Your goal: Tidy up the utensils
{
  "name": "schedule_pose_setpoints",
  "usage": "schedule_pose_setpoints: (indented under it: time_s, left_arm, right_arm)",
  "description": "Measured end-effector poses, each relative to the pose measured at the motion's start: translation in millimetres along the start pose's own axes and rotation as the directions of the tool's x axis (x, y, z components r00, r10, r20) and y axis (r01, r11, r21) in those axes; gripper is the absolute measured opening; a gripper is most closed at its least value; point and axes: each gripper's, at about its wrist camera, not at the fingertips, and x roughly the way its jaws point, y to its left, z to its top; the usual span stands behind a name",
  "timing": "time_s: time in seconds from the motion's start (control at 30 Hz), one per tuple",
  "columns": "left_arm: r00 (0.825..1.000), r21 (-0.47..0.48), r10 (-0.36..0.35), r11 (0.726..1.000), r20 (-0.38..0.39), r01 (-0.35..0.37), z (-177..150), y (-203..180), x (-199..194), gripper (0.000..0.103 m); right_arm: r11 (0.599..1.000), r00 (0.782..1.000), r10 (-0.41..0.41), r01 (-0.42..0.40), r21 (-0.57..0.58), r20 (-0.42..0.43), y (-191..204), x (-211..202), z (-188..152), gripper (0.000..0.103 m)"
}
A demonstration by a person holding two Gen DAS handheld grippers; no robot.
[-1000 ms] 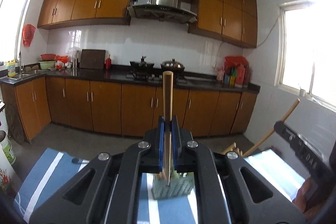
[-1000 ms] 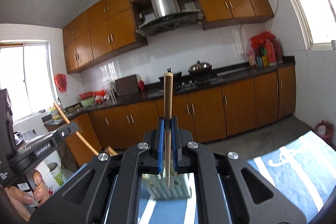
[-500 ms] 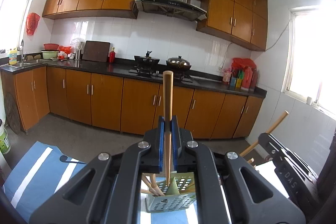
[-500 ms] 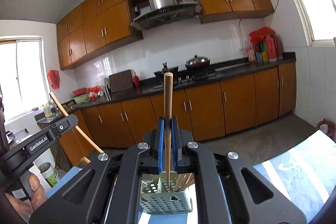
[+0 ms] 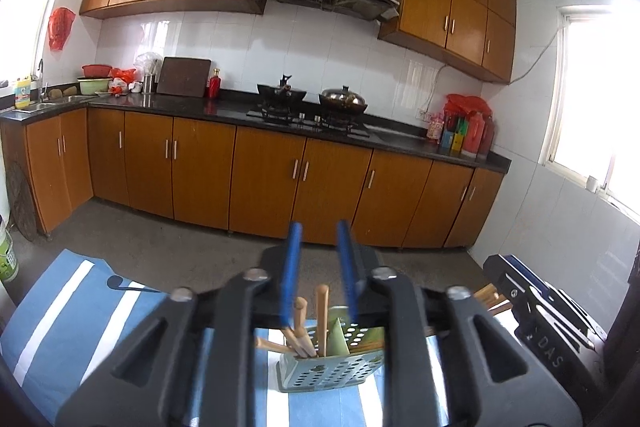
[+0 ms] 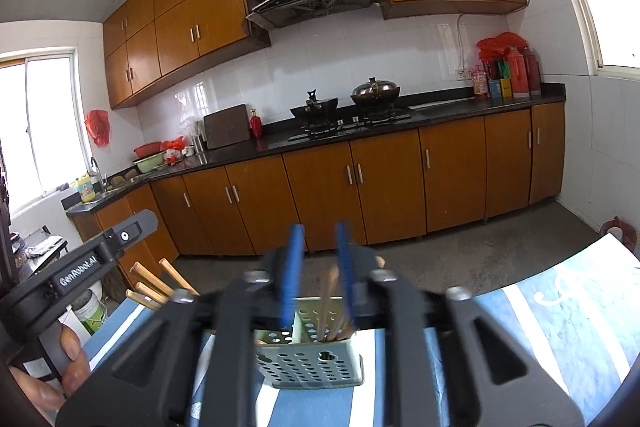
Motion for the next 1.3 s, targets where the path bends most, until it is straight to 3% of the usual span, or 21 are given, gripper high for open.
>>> schedule_pose_setpoints:
  time_s: [0.17,0.33,0.5,0.63,0.73,0.93,1.3]
  left_arm:
    - [0.999,-0.006,-0.002,1.000,0.041,0.002,7.7,4.7,-27.9,0.040]
    - [0.998,0.005,0.000,1.000,0.067,-0.001,0.4,15.6,-69.0,0.065]
    - [0.998,0.037,0.020,0.999,0.062,-0.022,-26.4,31.4,-111.5,0.086]
    - [0.998,0.059,0.042,0.997,0.052,-0.045,-54.5,40.1,-139.7,0.099]
    - [0.996,0.094,0.070,0.993,0.055,-0.075,-76.4,42.2,-158.2,0.099]
    - [0.989,0.160,0.130,0.977,0.070,-0.140,-112.8,38.5,-186.8,0.099]
    - [0.989,0.166,0.143,0.975,0.028,-0.146,-162.0,39.5,-206.5,0.099]
  right_arm:
    - [1.000,0.999,-0.009,0.010,-0.013,0.045,-1.9,-25.8,4.8,0.037]
    - [1.000,0.997,-0.018,0.019,-0.009,0.073,-7.2,-59.3,1.3,0.049]
    - [0.999,0.997,-0.023,0.026,-0.035,0.075,-5.6,-92.5,-19.2,0.067]
    - [0.996,0.996,-0.034,0.040,-0.076,0.077,1.3,-112.5,-39.4,0.088]
    - [0.992,0.993,-0.053,0.064,-0.111,0.106,8.9,-130.2,-53.8,0.101]
    - [0.972,0.984,-0.103,0.129,-0.194,0.142,26.2,-155.8,-82.9,0.101]
    - [0.965,0.990,-0.140,0.143,-0.218,0.030,28.2,-168.5,-136.2,0.101]
